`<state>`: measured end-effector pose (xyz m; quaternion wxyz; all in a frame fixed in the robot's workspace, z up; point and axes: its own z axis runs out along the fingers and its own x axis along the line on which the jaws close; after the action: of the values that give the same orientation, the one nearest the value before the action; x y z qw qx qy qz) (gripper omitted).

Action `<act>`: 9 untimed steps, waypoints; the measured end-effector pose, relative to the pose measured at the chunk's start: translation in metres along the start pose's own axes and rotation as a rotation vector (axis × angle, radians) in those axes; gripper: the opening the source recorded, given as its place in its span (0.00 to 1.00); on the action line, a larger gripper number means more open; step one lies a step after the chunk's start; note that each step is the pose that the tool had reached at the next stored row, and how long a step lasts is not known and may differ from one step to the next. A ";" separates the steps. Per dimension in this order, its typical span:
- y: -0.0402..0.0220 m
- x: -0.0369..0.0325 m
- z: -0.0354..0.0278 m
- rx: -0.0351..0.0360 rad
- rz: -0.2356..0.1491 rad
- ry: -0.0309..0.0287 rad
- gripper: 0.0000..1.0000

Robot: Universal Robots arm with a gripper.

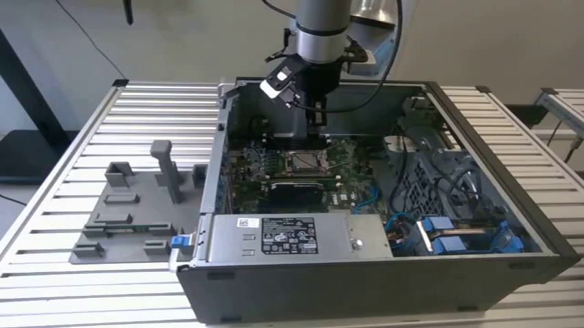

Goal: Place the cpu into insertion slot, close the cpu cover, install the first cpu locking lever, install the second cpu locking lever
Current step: 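Place the cpu into insertion slot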

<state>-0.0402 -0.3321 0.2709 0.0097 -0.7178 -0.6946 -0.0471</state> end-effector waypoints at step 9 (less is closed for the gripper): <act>0.0394 0.0012 0.0022 0.0459 0.003 -0.0080 0.11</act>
<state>-0.0008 -0.3321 0.2708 0.0234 -0.7187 -0.6943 -0.0282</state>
